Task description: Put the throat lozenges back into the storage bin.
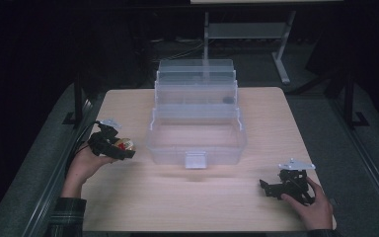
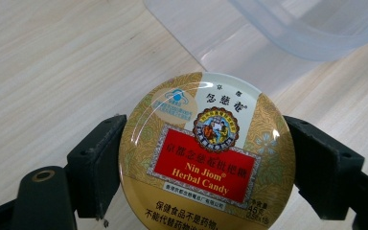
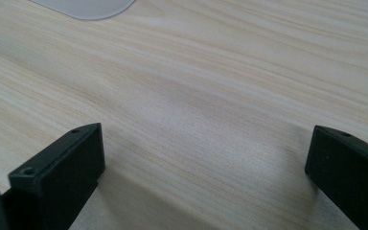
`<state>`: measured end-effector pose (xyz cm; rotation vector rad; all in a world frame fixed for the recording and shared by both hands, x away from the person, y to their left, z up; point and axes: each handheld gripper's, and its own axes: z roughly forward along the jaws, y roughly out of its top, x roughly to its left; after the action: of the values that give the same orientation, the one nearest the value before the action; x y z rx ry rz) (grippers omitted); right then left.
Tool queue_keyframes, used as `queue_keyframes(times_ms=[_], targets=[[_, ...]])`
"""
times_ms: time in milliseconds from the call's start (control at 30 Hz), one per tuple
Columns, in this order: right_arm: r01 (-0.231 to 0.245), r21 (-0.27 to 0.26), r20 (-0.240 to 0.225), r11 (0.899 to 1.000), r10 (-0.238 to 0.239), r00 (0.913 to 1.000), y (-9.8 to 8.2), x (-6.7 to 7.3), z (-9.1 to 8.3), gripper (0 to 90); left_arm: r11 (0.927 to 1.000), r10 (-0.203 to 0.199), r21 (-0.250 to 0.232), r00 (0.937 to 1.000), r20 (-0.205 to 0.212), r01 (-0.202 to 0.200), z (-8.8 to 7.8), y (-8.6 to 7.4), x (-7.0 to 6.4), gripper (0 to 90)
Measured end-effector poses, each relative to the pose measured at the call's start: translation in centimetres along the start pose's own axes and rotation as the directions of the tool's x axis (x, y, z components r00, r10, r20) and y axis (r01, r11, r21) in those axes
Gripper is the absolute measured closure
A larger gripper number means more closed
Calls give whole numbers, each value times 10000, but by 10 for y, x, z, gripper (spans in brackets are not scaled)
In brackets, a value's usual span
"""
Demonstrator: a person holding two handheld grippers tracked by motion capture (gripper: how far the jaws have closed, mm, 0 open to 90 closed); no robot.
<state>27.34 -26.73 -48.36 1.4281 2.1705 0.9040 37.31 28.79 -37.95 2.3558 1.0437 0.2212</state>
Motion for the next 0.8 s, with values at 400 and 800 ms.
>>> queue_keyframes(times_ms=[400, 800], targets=[[-3, 0, -1, 10000, 3, 10000, 0, 0, 0, 0, 9997, 225, -132, 9996, 146, -223, -11, 12, -8, 195], [0, 0, 0, 10000, 0, 10000, 0, 0, 0, 0, 9992, 390, -88, 9990, 239, -388, -13, 22, -14, 195]])
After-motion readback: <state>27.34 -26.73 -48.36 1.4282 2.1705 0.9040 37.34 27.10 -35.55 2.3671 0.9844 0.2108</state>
